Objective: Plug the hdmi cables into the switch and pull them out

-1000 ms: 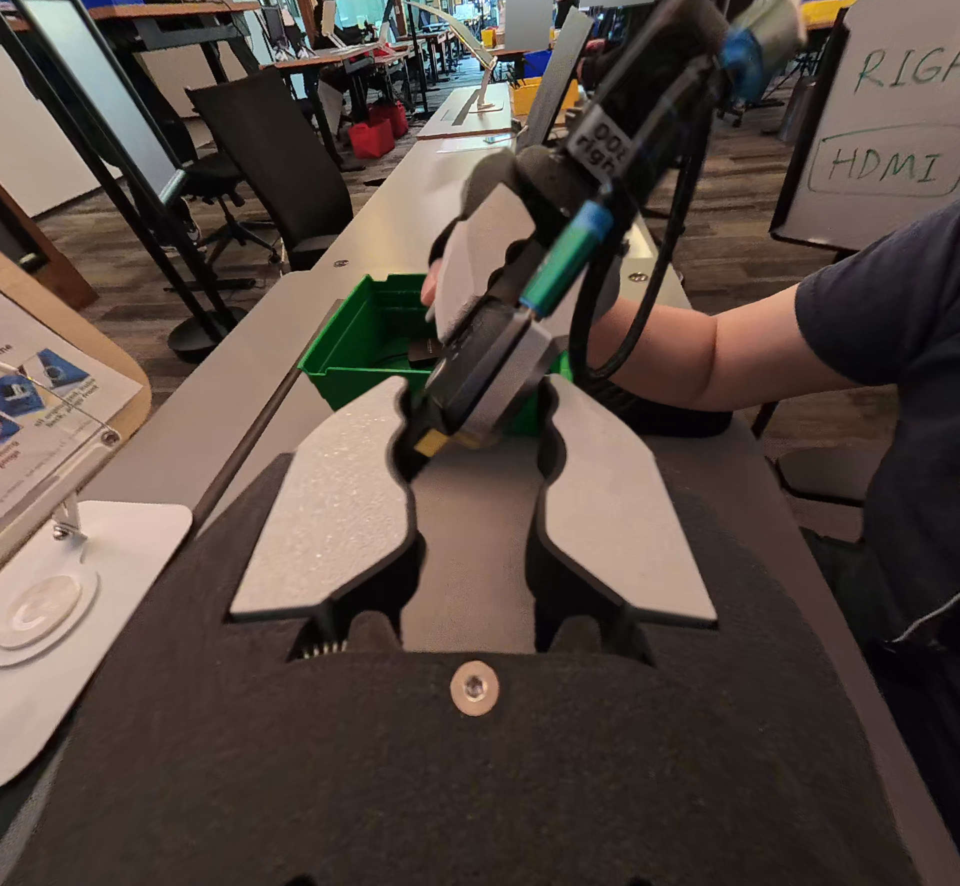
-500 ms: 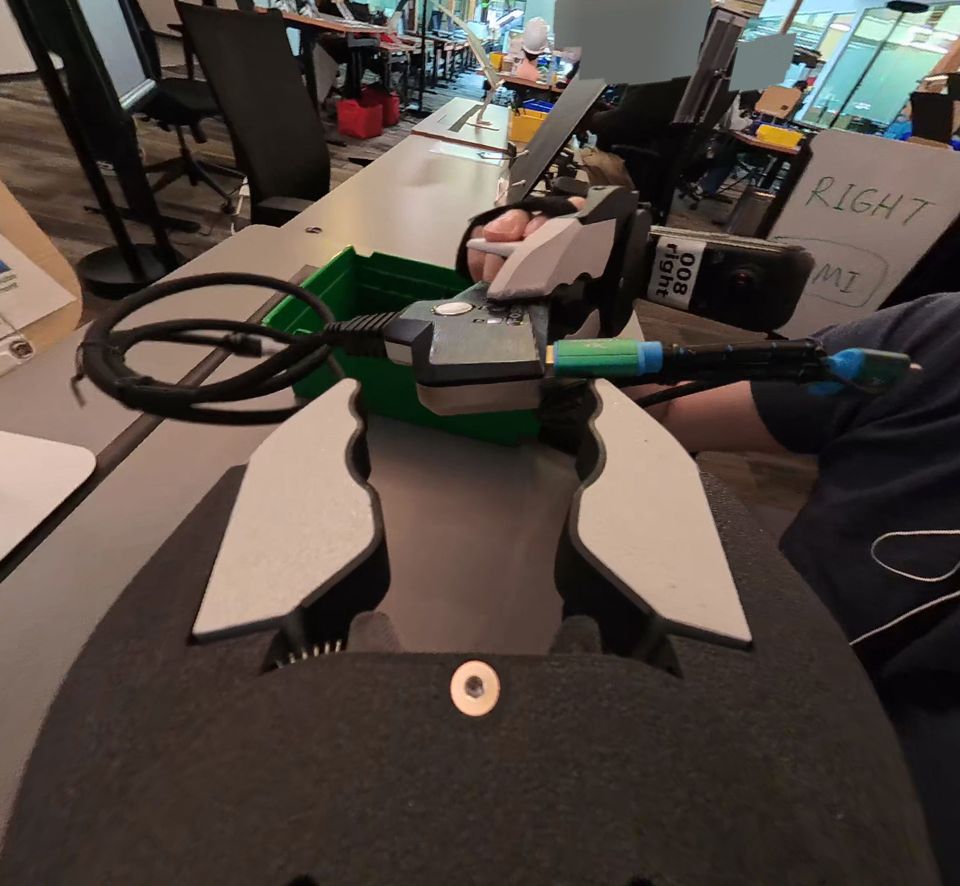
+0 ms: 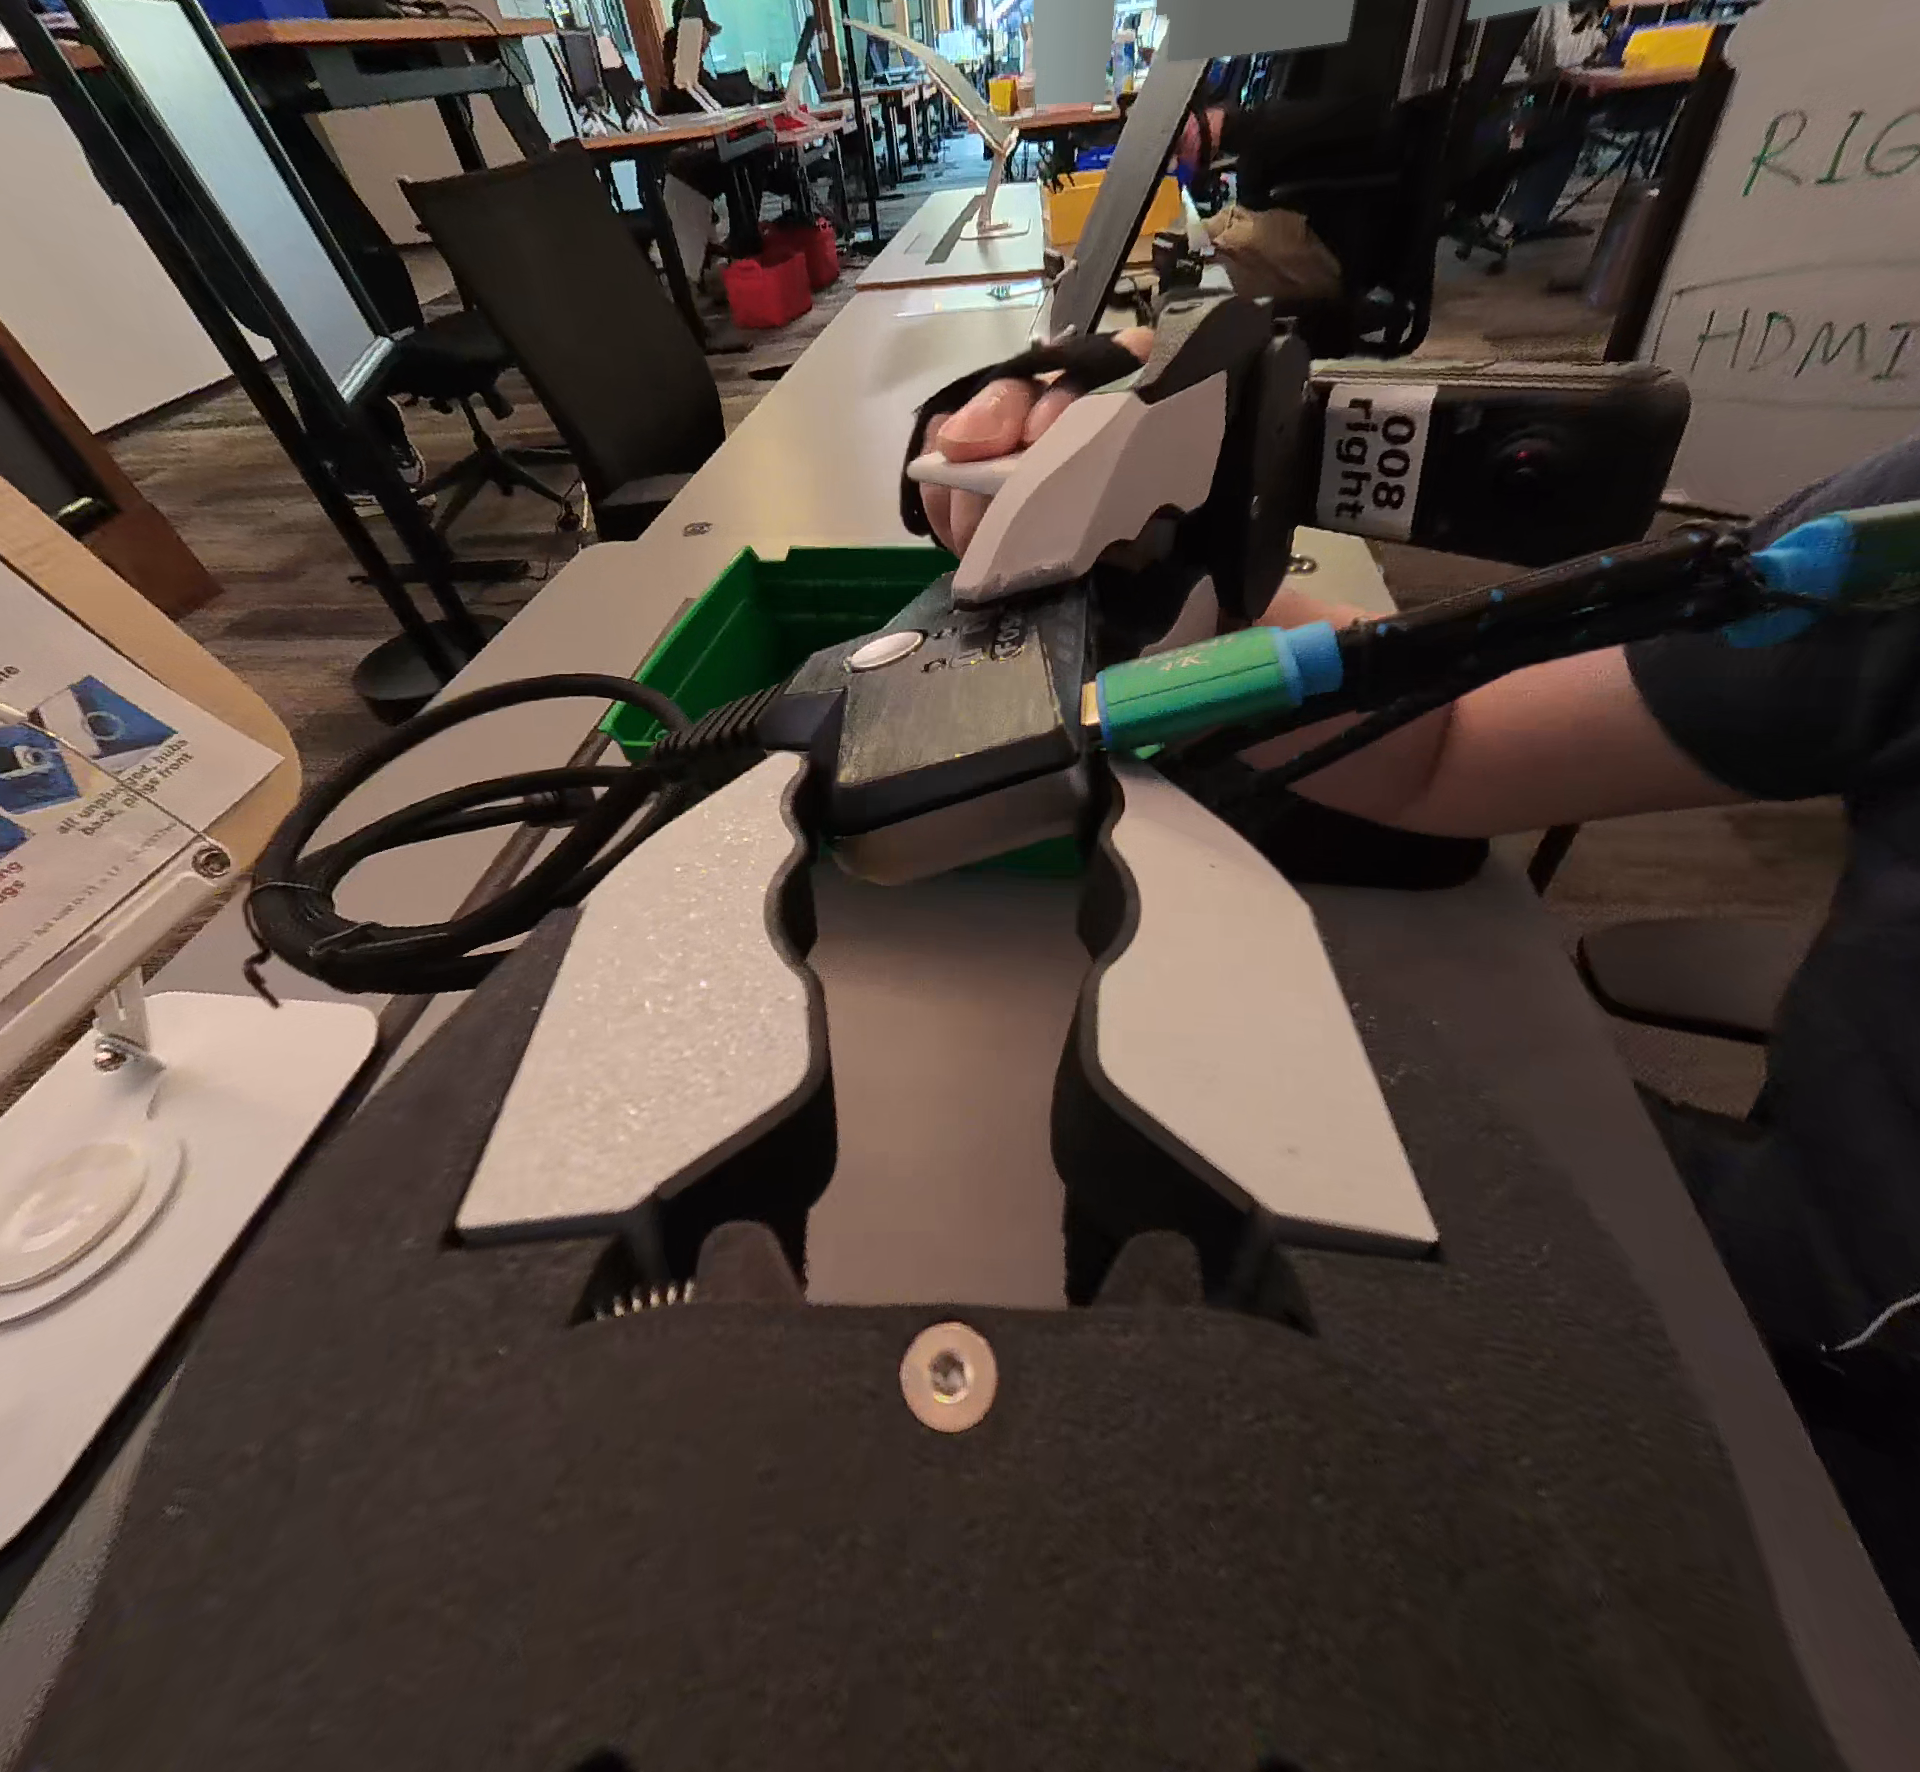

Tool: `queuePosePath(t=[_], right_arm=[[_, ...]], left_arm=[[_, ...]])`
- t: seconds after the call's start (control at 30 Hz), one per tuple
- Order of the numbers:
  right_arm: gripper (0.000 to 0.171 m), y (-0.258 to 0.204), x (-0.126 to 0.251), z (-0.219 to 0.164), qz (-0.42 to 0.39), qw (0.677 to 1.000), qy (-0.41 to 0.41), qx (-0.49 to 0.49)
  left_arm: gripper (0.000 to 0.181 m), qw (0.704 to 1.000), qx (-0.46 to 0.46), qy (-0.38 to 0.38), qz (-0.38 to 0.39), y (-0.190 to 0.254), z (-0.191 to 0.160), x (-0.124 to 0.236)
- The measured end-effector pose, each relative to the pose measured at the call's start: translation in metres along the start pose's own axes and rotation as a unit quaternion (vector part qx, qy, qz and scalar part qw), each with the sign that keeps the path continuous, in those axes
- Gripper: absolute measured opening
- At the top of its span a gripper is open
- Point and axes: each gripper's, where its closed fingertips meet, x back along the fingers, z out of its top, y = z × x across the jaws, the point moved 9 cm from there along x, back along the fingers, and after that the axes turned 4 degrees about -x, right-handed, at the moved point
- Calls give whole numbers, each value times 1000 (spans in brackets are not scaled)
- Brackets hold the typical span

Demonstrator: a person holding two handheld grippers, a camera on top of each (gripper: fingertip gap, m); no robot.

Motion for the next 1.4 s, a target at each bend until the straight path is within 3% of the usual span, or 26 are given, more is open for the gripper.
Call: queuePosePath(t=[0.27, 0.57, 0.7, 0.77, 1.07, 1.4], right_arm=[[24, 0, -2, -4, -10, 999, -27, 16], [38, 6, -3, -11, -32, 999, -36, -19], [37, 6, -3, -16, -34, 998, -55, -19], [25, 5, -3, -15, -21, 998, -53, -31], [23, 7, -5, -12, -44, 996, -32, -69], [23, 5, 2, -10, -56, 998, 2, -25]], left_arm=[[48, 1000, 3, 18, 25, -5, -2, -4], [47, 998, 32, 50, 30, -9, -3, -5], [47, 996, 54, 74, 25, -11, -4, -5], [47, 994, 62, 82, 22, -12, -4, -5], [51, 980, 119, 157, 8, -13, -4, -5], [54, 986, 53, 157, 28, 0, 0, -8]])
